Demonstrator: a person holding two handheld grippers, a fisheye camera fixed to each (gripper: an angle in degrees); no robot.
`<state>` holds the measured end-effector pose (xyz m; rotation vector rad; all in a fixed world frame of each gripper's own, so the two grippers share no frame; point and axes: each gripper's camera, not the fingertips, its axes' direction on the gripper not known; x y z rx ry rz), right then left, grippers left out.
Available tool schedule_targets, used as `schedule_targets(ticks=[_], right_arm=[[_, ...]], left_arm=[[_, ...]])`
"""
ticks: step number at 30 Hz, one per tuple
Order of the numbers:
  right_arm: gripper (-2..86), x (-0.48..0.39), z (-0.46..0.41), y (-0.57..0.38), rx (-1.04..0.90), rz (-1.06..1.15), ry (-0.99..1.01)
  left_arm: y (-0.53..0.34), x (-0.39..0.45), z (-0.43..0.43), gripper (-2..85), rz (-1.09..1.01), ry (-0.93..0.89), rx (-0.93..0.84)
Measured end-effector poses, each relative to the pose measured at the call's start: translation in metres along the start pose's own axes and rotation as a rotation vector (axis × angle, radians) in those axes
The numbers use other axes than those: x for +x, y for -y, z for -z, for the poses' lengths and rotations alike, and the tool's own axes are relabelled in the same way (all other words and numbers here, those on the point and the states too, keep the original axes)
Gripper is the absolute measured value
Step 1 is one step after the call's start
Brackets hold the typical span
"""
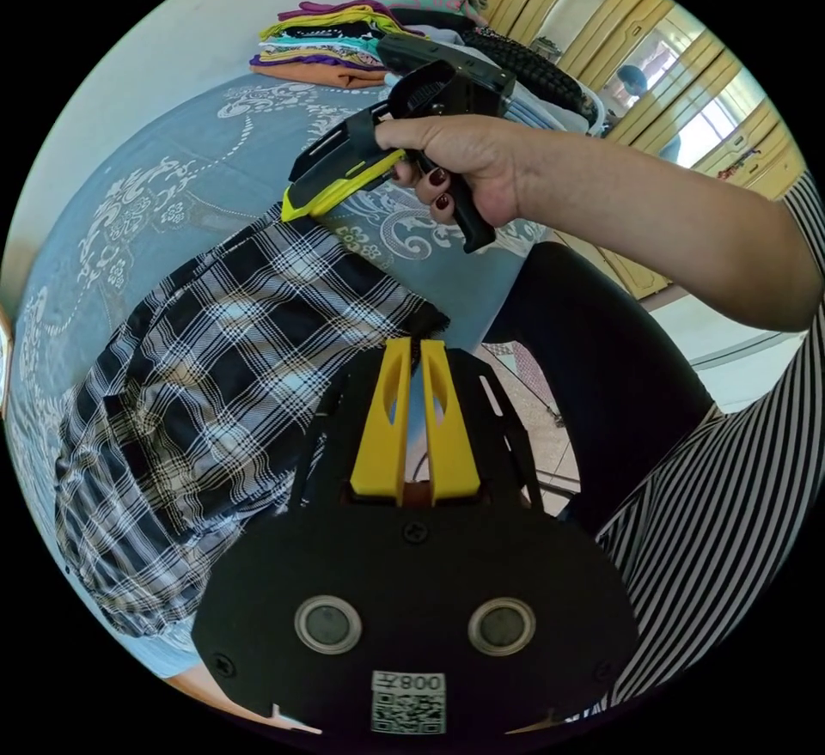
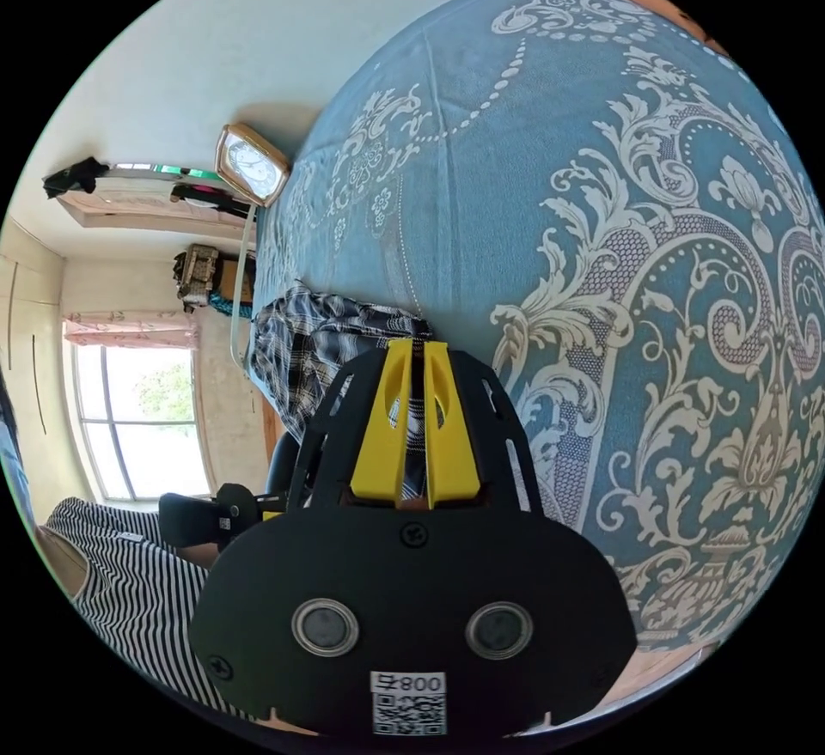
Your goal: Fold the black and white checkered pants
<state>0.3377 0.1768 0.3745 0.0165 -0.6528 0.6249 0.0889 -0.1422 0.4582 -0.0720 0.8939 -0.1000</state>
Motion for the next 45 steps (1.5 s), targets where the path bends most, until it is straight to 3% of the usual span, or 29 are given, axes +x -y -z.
schedule_targets(ticks=[15, 22, 28, 32, 45], right_arm=[[1.5, 0.076, 0.064, -0.071, 0.122, -0.146, 0.053], [1.6, 0.038, 0.038, -0.071, 0.131, -0.072, 0.147], [1.7, -0.053, -0.021, -0.031, 0.103, 0.096, 0.261], [1.7, -0.123, -0.089, 0.006, 0.073, 0.194, 0.32], [1.7, -0.259, -0.394, 0.093, -0.169, 0.299, 0.26]], left_arm=[[-0.013, 0.027, 0.107, 1.9, -0.122, -0.154, 0.062], [-0.07, -0.031, 0.21, 1.9, 0.048, -0.241, 0.213], [-0.162, -0.107, 0.322, 2.0, 0.273, -0.291, 0.44], [-0.242, -0.162, 0.391, 2.0, 0.438, -0.23, 0.555], [-0.434, -0.291, 0.507, 2.1, 0.818, -0.119, 0.661]])
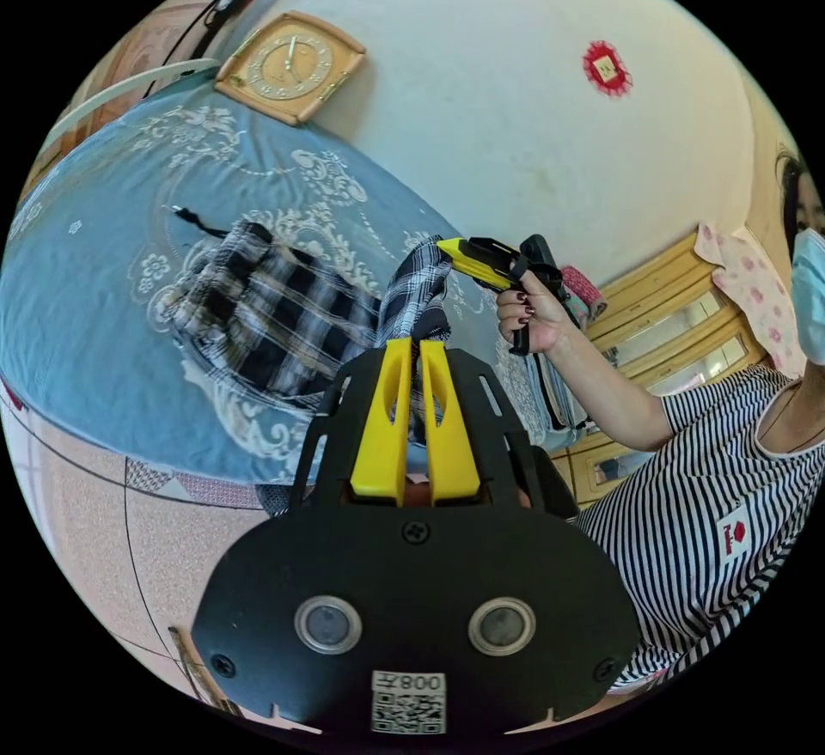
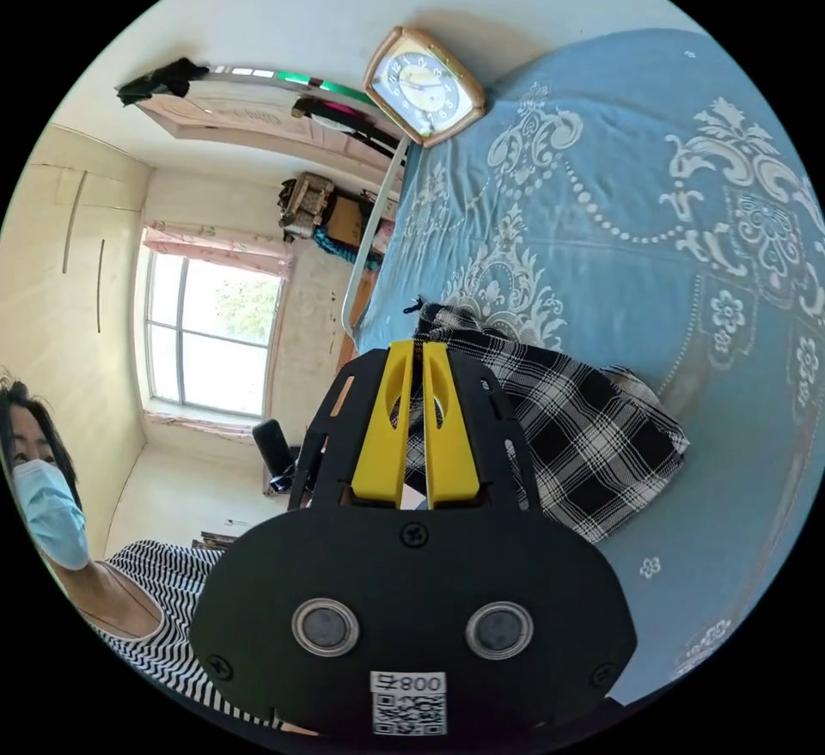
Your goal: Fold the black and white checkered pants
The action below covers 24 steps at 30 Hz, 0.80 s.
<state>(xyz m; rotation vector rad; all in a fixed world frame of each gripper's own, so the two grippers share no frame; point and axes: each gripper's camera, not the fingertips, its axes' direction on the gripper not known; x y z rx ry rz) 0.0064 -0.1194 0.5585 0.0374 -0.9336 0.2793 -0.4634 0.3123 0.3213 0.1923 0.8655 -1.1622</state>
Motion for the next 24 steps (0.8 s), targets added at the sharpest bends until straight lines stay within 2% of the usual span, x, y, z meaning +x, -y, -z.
schedule_targets(ticks=[10, 24], right_arm=[[1.7, 0.019, -0.173, 0.065, -0.123, 0.01, -0.032], [2.0, 0.054, -0.332, 0.105, -0.222, 0.004, -0.035]], left_arm=[[0.023, -0.08, 0.099, 2.1, 0.13, 0.053, 0.078], [0.026, -0.137, 0.189, 2.2, 0.265, 0.069, 0.137]])
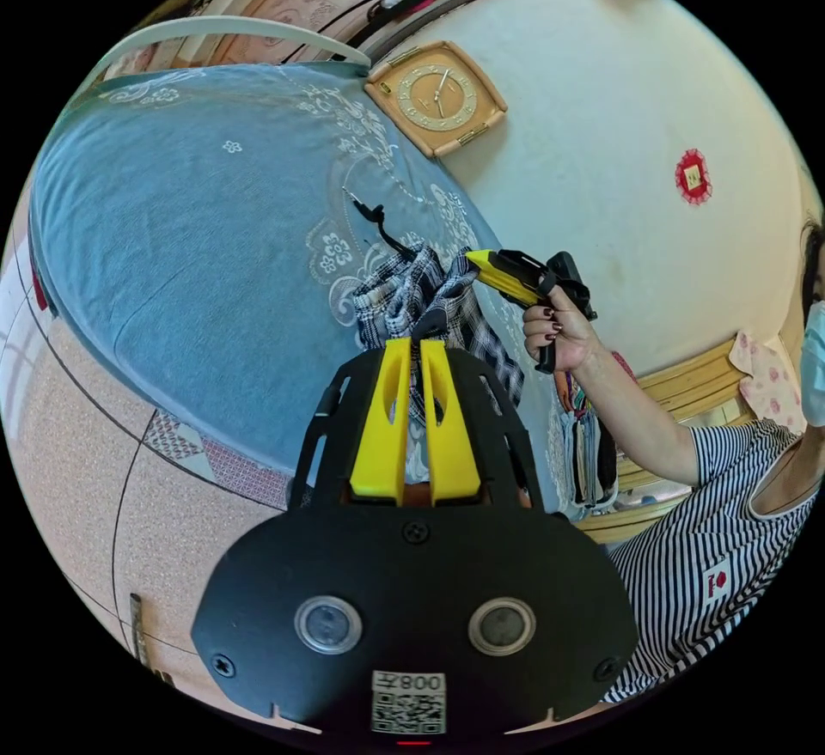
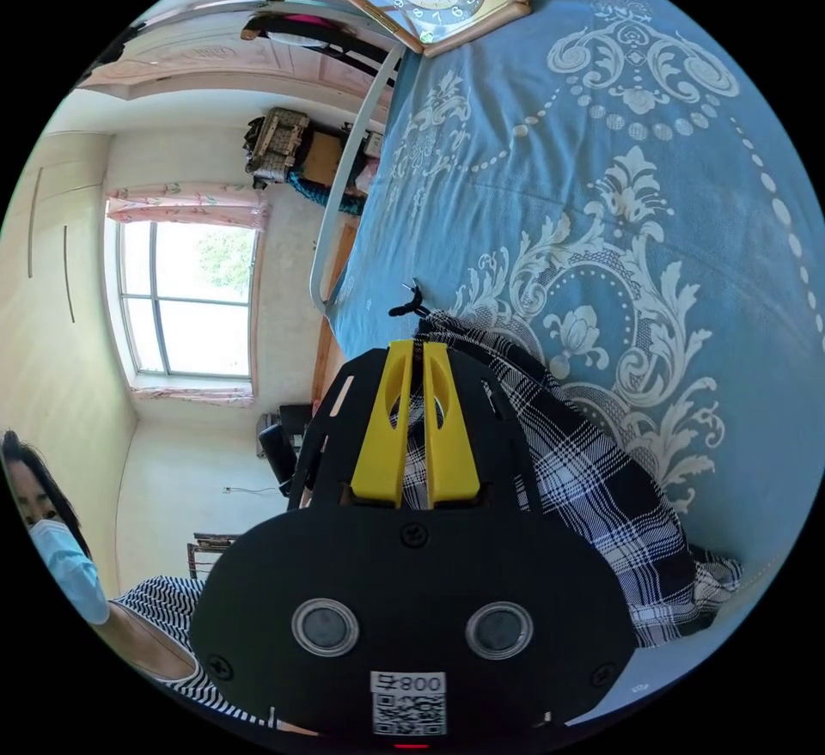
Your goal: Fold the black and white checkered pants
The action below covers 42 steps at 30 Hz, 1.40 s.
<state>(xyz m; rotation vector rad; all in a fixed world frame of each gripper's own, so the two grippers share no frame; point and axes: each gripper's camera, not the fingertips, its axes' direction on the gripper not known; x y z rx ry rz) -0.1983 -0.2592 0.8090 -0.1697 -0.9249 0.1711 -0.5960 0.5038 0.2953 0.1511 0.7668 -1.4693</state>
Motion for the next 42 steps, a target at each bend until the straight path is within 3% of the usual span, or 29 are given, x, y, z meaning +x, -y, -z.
schedule_targets(ticks=[10, 17, 21, 25, 36, 42], right_arm=[[2.5, 0.009, -0.032, -0.004, 0.022, 0.067, 0.043], [2.1, -0.004, -0.038, -0.022, 0.071, 0.156, 0.072], [1.2, -0.011, -0.085, -0.024, -0.019, 0.192, -0.029], [0.4, -0.019, -0.134, -0.017, -0.078, 0.206, -0.153], [0.1, -0.046, -0.211, -0.024, -0.12, 0.317, -0.308], [0.1, -0.065, -0.229, -0.044, -0.108, 0.401, -0.383]], left_arm=[[-0.018, -0.003, 0.055, 0.7, 0.049, -0.038, 0.164], [-0.026, 0.05, 0.051, 0.2, -0.133, 0.003, 0.116], [-0.019, 0.068, 0.035, 0.2, -0.184, 0.102, 0.066], [-0.019, 0.073, 0.021, 0.1, -0.17, 0.364, 0.038], [-0.049, 0.084, 0.004, 0.1, -0.17, 0.36, 0.064], [-0.063, 0.106, -0.016, 0.2, -0.234, 0.46, 0.05]])
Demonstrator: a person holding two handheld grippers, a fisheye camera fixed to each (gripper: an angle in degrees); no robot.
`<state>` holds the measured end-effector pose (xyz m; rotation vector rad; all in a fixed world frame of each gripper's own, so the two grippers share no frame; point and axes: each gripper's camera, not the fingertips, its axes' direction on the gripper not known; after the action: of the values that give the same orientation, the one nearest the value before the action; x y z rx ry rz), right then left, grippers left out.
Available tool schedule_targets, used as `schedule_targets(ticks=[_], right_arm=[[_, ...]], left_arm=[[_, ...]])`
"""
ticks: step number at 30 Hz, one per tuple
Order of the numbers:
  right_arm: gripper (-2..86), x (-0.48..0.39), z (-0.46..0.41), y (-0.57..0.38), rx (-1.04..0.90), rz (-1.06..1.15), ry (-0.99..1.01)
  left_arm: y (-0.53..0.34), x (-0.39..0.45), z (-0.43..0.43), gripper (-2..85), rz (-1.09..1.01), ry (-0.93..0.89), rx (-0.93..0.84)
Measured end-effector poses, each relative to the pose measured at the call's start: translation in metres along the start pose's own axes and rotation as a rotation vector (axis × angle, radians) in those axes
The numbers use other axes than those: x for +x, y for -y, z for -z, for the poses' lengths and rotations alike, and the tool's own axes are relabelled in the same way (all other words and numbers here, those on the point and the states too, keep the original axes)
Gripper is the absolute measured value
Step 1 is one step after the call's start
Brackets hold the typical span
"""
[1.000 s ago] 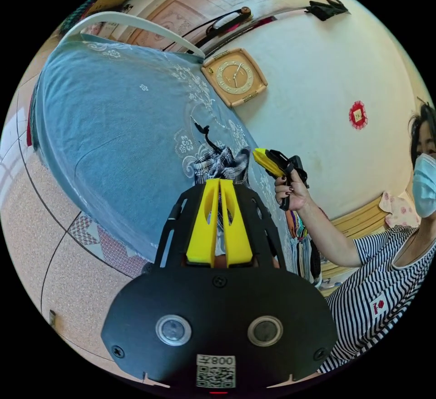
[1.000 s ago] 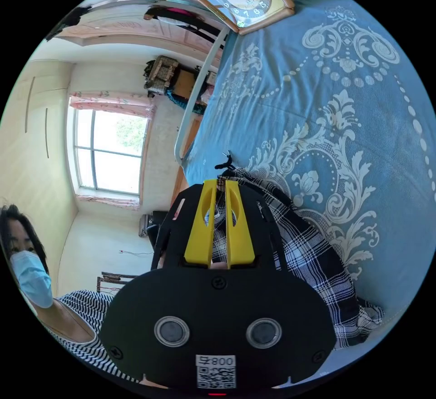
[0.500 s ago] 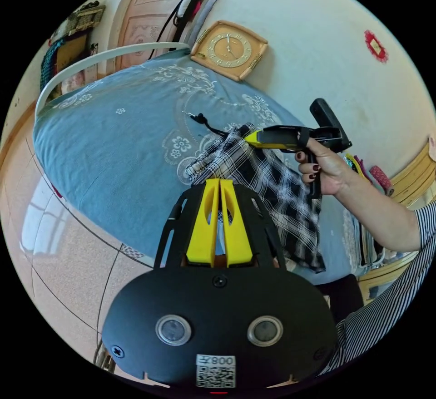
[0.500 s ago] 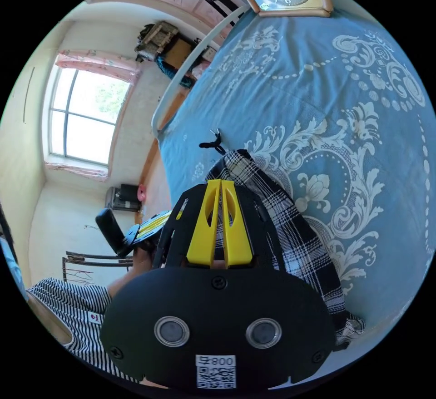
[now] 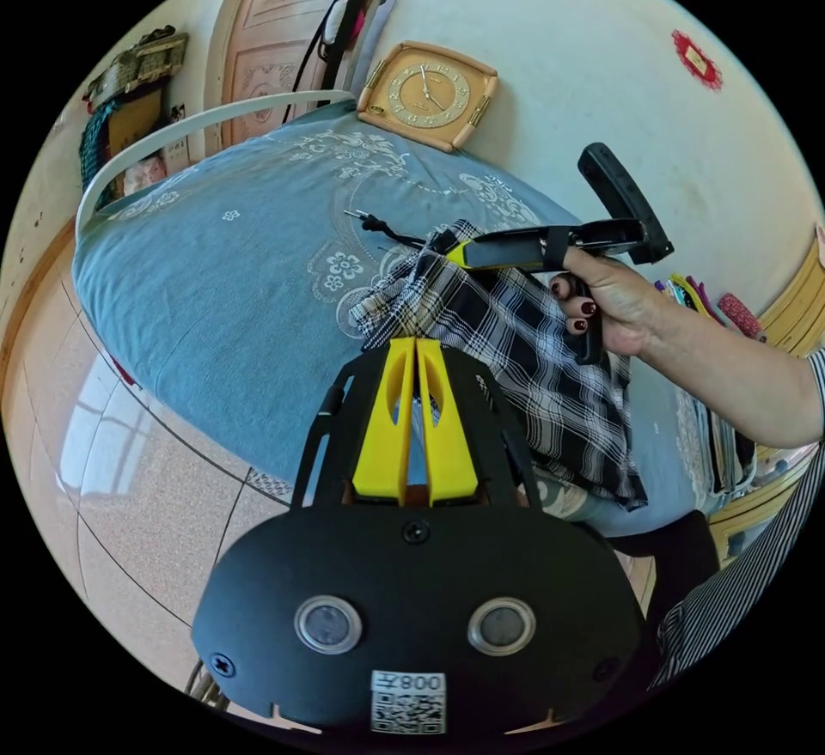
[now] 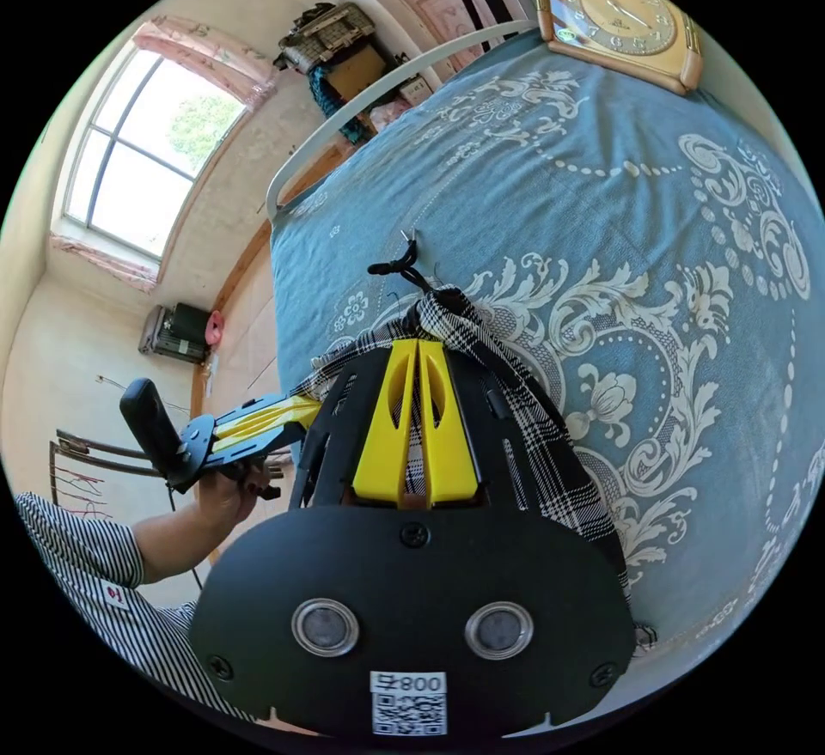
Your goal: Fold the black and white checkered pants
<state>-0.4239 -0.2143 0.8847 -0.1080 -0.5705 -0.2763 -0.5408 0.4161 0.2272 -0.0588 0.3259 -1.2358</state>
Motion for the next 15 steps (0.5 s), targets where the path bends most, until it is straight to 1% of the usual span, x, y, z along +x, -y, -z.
schedule_targets(ticks=[2, 4, 7, 9, 11, 13, 14, 15], right_arm=[[0.1, -0.002, 0.001, 0.001, -0.016, -0.007, 0.006], [0.2, -0.004, 0.01, 0.004, -0.054, -0.024, 0.035], [0.2, -0.01, 0.033, -0.002, 0.02, -0.014, 0.011], [0.2, -0.006, 0.05, -0.006, 0.08, -0.036, 0.01], [0.1, 0.001, 0.047, -0.004, 0.062, -0.066, 0.001], [0.1, 0.009, 0.033, -0.002, 0.006, -0.092, -0.013], [0.1, 0.013, 0.025, -0.003, -0.02, -0.097, -0.003], [0.1, 0.016, 0.027, -0.005, -0.002, -0.111, 0.018]], left_arm=[[0.0, 0.007, 0.0, 0.1, 0.014, -0.007, -0.023], [-0.003, 0.013, 0.007, 0.1, 0.024, -0.02, 0.007], [-0.01, 0.028, 0.015, 0.1, 0.012, -0.052, 0.059], [-0.013, 0.038, 0.01, 0.2, -0.003, -0.053, 0.044], [-0.015, 0.048, -0.011, 0.1, -0.022, 0.023, -0.034], [-0.019, 0.053, -0.03, 0.2, -0.044, 0.04, -0.086], [-0.022, 0.054, -0.032, 0.2, -0.036, 0.026, -0.051], [-0.023, 0.055, -0.034, 0.2, -0.032, 0.022, -0.057]])
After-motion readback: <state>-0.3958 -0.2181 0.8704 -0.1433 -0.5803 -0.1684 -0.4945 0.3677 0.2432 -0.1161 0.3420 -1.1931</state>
